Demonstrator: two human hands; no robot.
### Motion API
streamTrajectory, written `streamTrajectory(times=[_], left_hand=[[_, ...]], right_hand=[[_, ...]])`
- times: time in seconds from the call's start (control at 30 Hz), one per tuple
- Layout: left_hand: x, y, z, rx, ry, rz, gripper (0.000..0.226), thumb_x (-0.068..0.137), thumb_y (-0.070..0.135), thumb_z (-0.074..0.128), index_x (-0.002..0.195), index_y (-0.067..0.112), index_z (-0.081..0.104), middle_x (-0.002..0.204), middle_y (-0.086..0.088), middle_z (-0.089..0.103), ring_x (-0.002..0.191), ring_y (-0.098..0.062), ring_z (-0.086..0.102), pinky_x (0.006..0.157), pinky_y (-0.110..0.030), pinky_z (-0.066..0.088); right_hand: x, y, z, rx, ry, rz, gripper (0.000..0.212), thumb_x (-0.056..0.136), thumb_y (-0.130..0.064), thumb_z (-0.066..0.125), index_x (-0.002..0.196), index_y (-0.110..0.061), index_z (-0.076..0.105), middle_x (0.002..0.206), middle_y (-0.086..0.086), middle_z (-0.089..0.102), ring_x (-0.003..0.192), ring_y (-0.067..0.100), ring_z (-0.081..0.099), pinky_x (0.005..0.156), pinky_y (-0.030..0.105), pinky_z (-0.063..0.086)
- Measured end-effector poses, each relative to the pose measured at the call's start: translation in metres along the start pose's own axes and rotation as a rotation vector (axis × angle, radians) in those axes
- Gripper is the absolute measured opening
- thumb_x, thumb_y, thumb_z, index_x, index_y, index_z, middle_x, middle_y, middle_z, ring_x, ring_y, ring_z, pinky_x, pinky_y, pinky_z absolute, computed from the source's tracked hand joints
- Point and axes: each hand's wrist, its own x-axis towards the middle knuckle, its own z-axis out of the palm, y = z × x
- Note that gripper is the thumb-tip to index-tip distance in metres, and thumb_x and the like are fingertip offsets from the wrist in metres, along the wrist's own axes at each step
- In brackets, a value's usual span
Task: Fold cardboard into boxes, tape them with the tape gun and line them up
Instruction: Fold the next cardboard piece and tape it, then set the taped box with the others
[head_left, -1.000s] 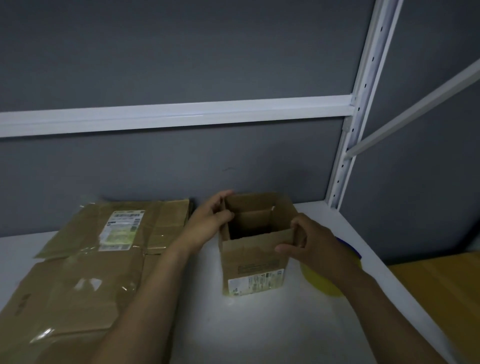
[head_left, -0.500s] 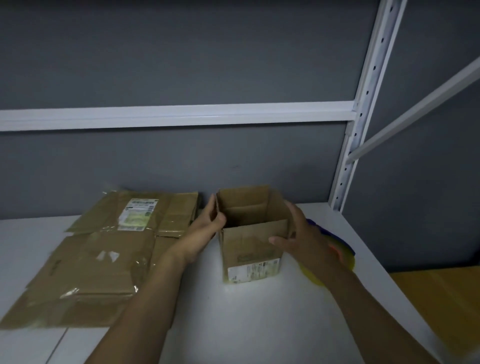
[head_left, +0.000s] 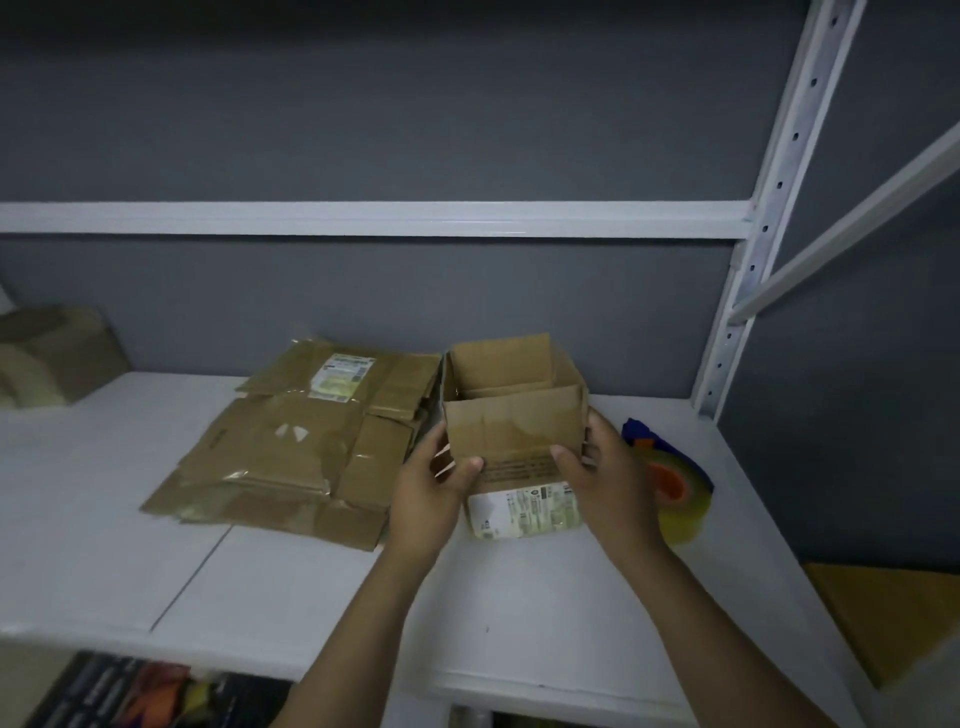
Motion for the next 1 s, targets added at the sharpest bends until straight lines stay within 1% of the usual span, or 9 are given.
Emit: streamTrajectory(times=[0.17,0.3,0.37,0.5,0.6,0.7,0.8,0.9,1.0], left_hand=[[-0.022,0.035,-0.035,0.058,0.225,0.091,0.040,0.090,0.009,0.063,0.124,0.028,0.055,0.107,0.019,0.066,0.096,0.008,0.063,0.081,-0.012,0.051],[-0.031,0.050,-0.085,0.090,0.314,0.131,0.037,0.091,0.012,0.064,0.123,0.028,0.056,0.104,0.023,0.066,0.097,0.009,0.062,0.083,-0.016,0.051],[-0.033,0.056,-0.114,0.098,0.362,0.155,0.034,0.091,0.012,0.063,0.122,0.024,0.057,0.104,0.022,0.066,0.097,0.008,0.062,0.084,-0.016,0.050],[-0.038,0.063,-0.188,0.112,0.440,0.179,0.036,0.091,0.011,0.063,0.124,0.024,0.056,0.105,0.019,0.064,0.098,0.008,0.061,0.081,-0.006,0.048],[-0.042,0.063,-0.260,0.163,0.462,0.183,0.039,0.090,0.014,0.065,0.125,0.027,0.055,0.108,0.019,0.063,0.099,0.008,0.060,0.082,-0.005,0.048],[-0.046,0.057,-0.340,0.235,0.471,0.176,0.039,0.089,0.013,0.066,0.122,0.030,0.055,0.107,0.023,0.062,0.097,0.014,0.058,0.080,-0.004,0.046],[-0.046,0.045,-0.413,0.313,0.471,0.133,0.036,0.088,0.015,0.067,0.120,0.029,0.056,0.107,0.024,0.060,0.095,0.016,0.056,0.080,-0.004,0.047],[-0.042,0.026,-0.468,0.353,0.474,0.101,0.034,0.089,0.015,0.067,0.117,0.029,0.055,0.103,0.029,0.058,0.091,0.020,0.054,0.077,-0.001,0.044],[-0.032,0.000,-0.508,0.350,0.478,0.060,0.034,0.089,0.014,0.067,0.115,0.030,0.052,0.100,0.031,0.055,0.087,0.023,0.053,0.073,0.001,0.043]], right_hand=[[-0.015,-0.047,0.024,0.021,0.049,-0.098,0.042,0.089,-0.030,0.063,0.129,-0.030,0.051,0.110,-0.011,0.068,0.094,0.003,0.066,0.079,0.030,0.058],[-0.026,-0.091,0.056,0.020,0.057,-0.149,0.047,0.086,-0.030,0.067,0.131,-0.031,0.051,0.112,-0.009,0.068,0.098,0.007,0.065,0.082,0.031,0.056],[-0.032,-0.112,0.078,0.059,0.036,-0.155,0.051,0.086,-0.028,0.068,0.134,-0.030,0.051,0.115,-0.009,0.067,0.099,0.006,0.064,0.081,0.022,0.053],[-0.043,-0.162,0.136,0.114,0.007,-0.184,0.048,0.086,-0.029,0.068,0.131,-0.032,0.053,0.110,-0.014,0.068,0.090,-0.003,0.063,0.067,0.004,0.042],[-0.053,-0.204,0.195,0.263,-0.057,-0.155,0.046,0.087,-0.015,0.067,0.130,-0.025,0.054,0.100,-0.019,0.062,0.085,-0.014,0.057,0.064,-0.001,0.041],[-0.065,-0.240,0.264,0.317,-0.101,-0.151,0.046,0.087,-0.010,0.066,0.130,-0.021,0.053,0.093,-0.023,0.058,0.085,-0.012,0.059,0.065,-0.001,0.043],[-0.080,-0.264,0.330,0.305,-0.127,-0.135,0.051,0.087,-0.017,0.068,0.134,-0.021,0.049,0.101,-0.015,0.060,0.091,0.000,0.061,0.065,0.004,0.044],[-0.090,-0.278,0.385,0.249,-0.162,-0.128,0.054,0.086,-0.020,0.070,0.135,-0.022,0.047,0.102,-0.014,0.059,0.080,-0.011,0.055,0.062,0.003,0.043],[-0.086,-0.286,0.432,0.178,-0.184,-0.147,0.050,0.086,-0.022,0.070,0.132,-0.023,0.049,0.108,-0.008,0.064,0.088,0.002,0.061,0.070,0.015,0.048]])
